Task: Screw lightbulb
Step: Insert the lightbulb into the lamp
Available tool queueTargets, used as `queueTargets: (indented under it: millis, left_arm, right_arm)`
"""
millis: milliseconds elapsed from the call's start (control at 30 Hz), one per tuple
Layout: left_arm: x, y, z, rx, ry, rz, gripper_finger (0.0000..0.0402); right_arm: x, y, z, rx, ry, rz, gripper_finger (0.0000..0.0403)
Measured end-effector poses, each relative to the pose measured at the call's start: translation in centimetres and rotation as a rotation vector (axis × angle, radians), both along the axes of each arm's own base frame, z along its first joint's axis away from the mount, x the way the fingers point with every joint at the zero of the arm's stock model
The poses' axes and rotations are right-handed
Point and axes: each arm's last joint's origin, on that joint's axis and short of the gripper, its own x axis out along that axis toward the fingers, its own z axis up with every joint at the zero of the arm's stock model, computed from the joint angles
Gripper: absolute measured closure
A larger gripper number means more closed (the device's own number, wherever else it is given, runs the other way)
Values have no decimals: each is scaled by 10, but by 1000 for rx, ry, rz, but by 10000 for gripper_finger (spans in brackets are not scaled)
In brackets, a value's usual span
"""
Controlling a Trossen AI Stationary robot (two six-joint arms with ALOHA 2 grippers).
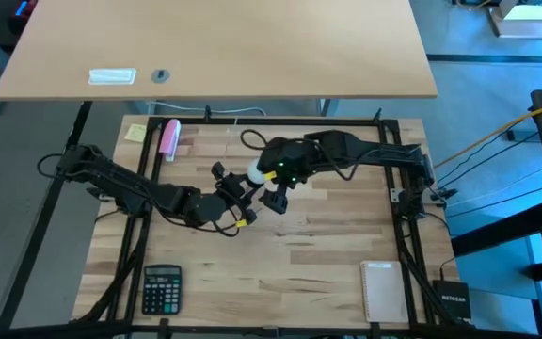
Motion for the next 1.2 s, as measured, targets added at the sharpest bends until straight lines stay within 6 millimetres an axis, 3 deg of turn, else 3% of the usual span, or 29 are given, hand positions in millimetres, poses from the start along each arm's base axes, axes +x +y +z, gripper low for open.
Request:
queueTargets:
  millis: [167, 367, 633, 833, 1000, 1200]
  left_arm:
    - [-1, 0, 2, -4, -6, -2, 264]
    - [0, -1, 1, -42, -7, -68, 264]
    - [2, -3, -1, -94, 5, -181, 264]
    - [2, -5, -3, -112, -63, -196, 264]
    - [0, -6, -11, -125, -49, -228, 264]
    - [-2, -11, -13, -137, -106, -226, 264]
  right_arm:
    - [-11, -1, 4, -31, 31, 33, 43]
    - [-39, -3, 28, -113, 8, 79, 43]
    - [-68, -4, 64, -290, -217, 238, 43]
    - [-74, -3, 51, -339, -386, 359, 43]
    - [-87, -13, 26, -379, -545, 343, 48]
    - [-106, -21, 16, -410, -766, 349, 66]
